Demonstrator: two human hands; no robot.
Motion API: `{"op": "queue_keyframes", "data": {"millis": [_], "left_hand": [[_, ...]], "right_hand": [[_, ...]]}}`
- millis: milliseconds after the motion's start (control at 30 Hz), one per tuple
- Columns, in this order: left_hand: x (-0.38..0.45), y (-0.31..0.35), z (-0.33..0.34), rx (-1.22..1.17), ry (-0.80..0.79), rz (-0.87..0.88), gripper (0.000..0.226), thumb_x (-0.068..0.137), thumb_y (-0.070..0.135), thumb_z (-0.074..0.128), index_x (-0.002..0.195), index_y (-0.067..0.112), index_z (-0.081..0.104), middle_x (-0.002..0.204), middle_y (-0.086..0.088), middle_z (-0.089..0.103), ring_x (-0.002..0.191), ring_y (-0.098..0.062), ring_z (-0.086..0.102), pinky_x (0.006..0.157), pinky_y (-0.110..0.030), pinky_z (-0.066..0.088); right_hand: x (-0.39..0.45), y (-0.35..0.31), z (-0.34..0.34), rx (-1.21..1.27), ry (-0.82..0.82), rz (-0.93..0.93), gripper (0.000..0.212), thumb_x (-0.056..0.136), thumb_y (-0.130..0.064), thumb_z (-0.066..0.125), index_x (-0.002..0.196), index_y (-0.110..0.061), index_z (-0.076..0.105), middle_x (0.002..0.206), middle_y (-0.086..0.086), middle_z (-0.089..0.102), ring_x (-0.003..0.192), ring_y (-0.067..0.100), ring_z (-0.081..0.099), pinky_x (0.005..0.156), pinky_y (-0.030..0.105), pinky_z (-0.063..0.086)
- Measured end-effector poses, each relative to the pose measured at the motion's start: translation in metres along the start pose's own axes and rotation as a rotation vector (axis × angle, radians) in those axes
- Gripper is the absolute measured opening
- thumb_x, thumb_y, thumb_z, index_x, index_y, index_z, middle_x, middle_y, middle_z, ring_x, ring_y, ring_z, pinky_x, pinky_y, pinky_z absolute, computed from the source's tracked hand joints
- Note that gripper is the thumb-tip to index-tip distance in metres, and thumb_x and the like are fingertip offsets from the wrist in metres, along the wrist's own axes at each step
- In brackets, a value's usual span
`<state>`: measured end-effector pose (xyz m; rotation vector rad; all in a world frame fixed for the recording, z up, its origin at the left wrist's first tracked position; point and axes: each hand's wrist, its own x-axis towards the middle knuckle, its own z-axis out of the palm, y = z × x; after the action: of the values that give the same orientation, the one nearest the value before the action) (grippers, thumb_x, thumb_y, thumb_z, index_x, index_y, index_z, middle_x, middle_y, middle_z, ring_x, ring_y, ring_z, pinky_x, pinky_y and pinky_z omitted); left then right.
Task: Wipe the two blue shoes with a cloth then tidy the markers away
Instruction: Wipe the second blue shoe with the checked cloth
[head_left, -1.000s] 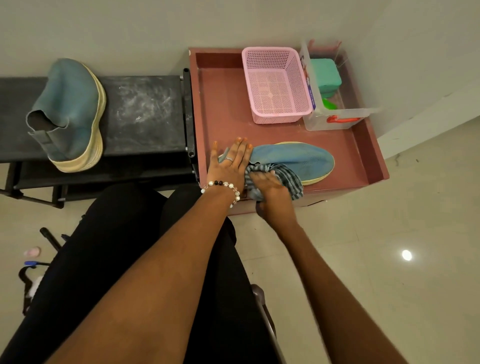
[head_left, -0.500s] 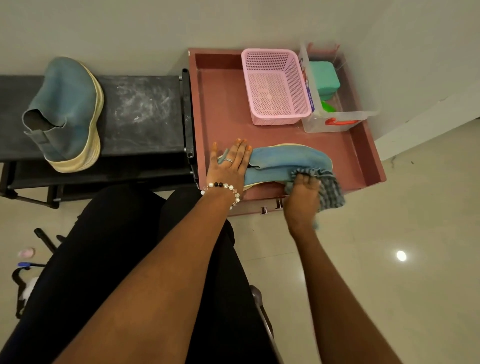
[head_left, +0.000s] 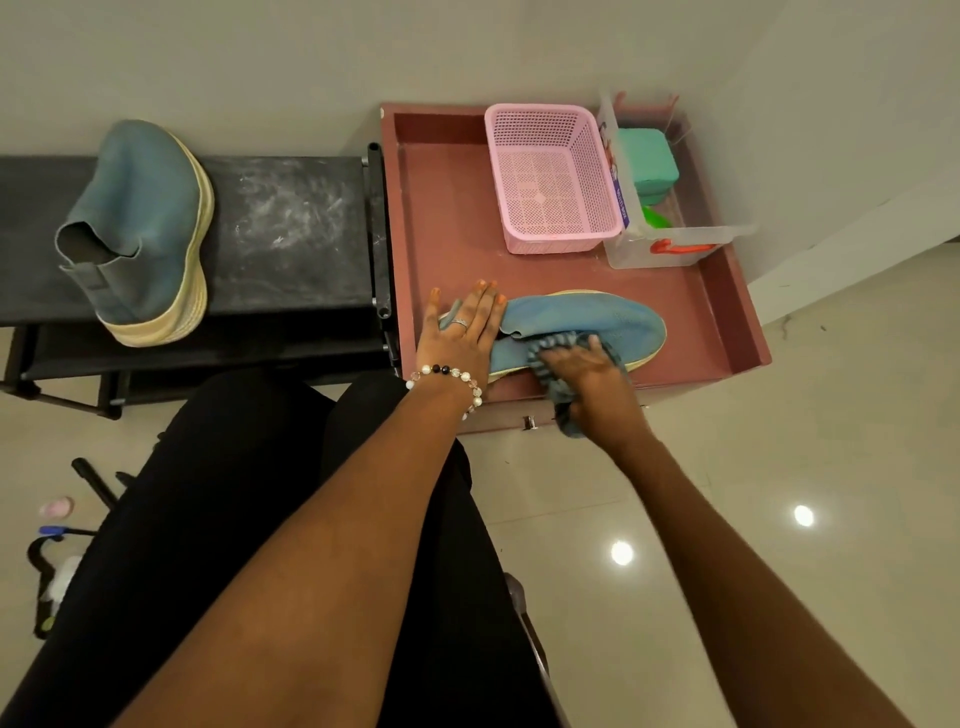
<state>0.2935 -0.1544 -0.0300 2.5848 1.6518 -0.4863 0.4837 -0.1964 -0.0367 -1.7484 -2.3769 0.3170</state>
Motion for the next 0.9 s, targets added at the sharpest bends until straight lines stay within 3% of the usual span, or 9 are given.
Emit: {"op": "queue_keyframes", "data": {"millis": [133, 167, 233, 367, 467, 633, 733, 833, 900], "left_hand": [[0.000, -0.001, -0.001, -0.026, 0.008, 0.004, 0.068, 0.101, 0.029, 0.025, 0.148, 0.007, -0.019, 0.159, -0.008, -0.017, 0.146, -0.019, -0.015, 0.114, -0.060, -0.001], [0.000, -0.001, -0.001, -0.025, 0.002, 0.005, 0.070, 0.100, 0.030, 0.026, 0.148, 0.007, -0.019, 0.158, -0.008, -0.017, 0.146, -0.019, -0.016, 0.114, -0.060, -0.001], [0.001, 0.000, -0.001, -0.027, -0.006, 0.003, 0.073, 0.100, 0.033, 0.029, 0.148, 0.008, -0.019, 0.158, -0.008, -0.017, 0.146, -0.020, -0.016, 0.113, -0.061, -0.002], [0.001, 0.001, 0.000, -0.030, -0.013, -0.005, 0.082, 0.097, 0.042, 0.036, 0.148, 0.008, -0.020, 0.159, -0.007, -0.017, 0.146, -0.019, -0.016, 0.113, -0.060, -0.002], [0.001, 0.001, 0.000, -0.011, -0.030, -0.011, 0.088, 0.096, 0.046, 0.039, 0.148, 0.008, -0.021, 0.158, -0.007, -0.018, 0.146, -0.019, -0.017, 0.113, -0.061, -0.002], [0.002, 0.001, 0.000, -0.001, -0.013, -0.013, 0.079, 0.099, 0.039, 0.034, 0.148, 0.008, -0.020, 0.159, -0.006, -0.017, 0.146, -0.019, -0.016, 0.113, -0.060, -0.002], [0.001, 0.001, 0.000, 0.010, -0.027, -0.002, 0.087, 0.097, 0.047, 0.038, 0.148, 0.007, -0.020, 0.158, -0.007, -0.017, 0.146, -0.019, -0.016, 0.112, -0.060, -0.003], [0.001, 0.000, -0.001, 0.001, -0.016, 0.011, 0.086, 0.096, 0.046, 0.038, 0.148, 0.007, -0.019, 0.159, -0.008, -0.016, 0.146, -0.020, -0.015, 0.113, -0.060, -0.002], [0.000, 0.000, 0.000, -0.004, -0.009, 0.010, 0.090, 0.094, 0.048, 0.042, 0.148, 0.007, -0.018, 0.159, -0.008, -0.016, 0.146, -0.020, -0.014, 0.114, -0.060, -0.001]], "right_hand": [[-0.029, 0.061, -0.011, -0.185, -0.001, 0.003, 0.052, 0.057, 0.004, 0.064, 0.109, 0.001, 0.065, 0.100, 0.019, 0.068, 0.101, 0.031, 0.059, 0.101, 0.060, 0.035], [-0.036, 0.071, -0.014, -0.220, 0.019, 0.012, 0.045, 0.067, -0.002, 0.052, 0.110, 0.002, 0.064, 0.101, 0.020, 0.068, 0.102, 0.032, 0.059, 0.102, 0.060, 0.034], [-0.039, 0.073, -0.012, -0.234, 0.023, 0.115, 0.053, 0.070, -0.007, 0.032, 0.112, 0.004, 0.063, 0.104, 0.022, 0.067, 0.103, 0.038, 0.062, 0.105, 0.062, 0.028], [-0.026, 0.014, 0.019, -0.004, 0.145, 0.502, 0.061, 0.063, 0.013, 0.049, 0.124, 0.008, 0.053, 0.123, 0.031, 0.053, 0.120, 0.047, 0.046, 0.106, 0.057, 0.033], [-0.006, -0.041, 0.032, 0.138, 0.164, 0.647, 0.069, 0.069, 0.007, 0.060, 0.135, 0.002, 0.042, 0.137, 0.023, 0.043, 0.131, 0.039, 0.034, 0.105, 0.045, 0.037], [-0.006, -0.047, 0.031, 0.093, 0.124, 0.316, 0.076, 0.060, 0.012, 0.061, 0.133, -0.001, 0.047, 0.126, 0.018, 0.050, 0.120, 0.038, 0.044, 0.103, 0.044, 0.041], [-0.015, -0.010, 0.016, -0.036, 0.007, 0.083, 0.078, 0.055, 0.012, 0.066, 0.130, -0.002, 0.052, 0.122, 0.016, 0.058, 0.115, 0.031, 0.048, 0.109, 0.050, 0.031], [-0.018, 0.030, -0.003, -0.072, -0.074, 0.170, 0.079, 0.052, 0.015, 0.059, 0.128, -0.004, 0.056, 0.120, 0.016, 0.061, 0.115, 0.034, 0.055, 0.114, 0.049, 0.016], [-0.023, 0.038, -0.004, -0.115, -0.045, 0.261, 0.071, 0.056, 0.018, 0.057, 0.123, -0.005, 0.059, 0.112, 0.016, 0.065, 0.110, 0.035, 0.058, 0.113, 0.051, 0.018]]}}
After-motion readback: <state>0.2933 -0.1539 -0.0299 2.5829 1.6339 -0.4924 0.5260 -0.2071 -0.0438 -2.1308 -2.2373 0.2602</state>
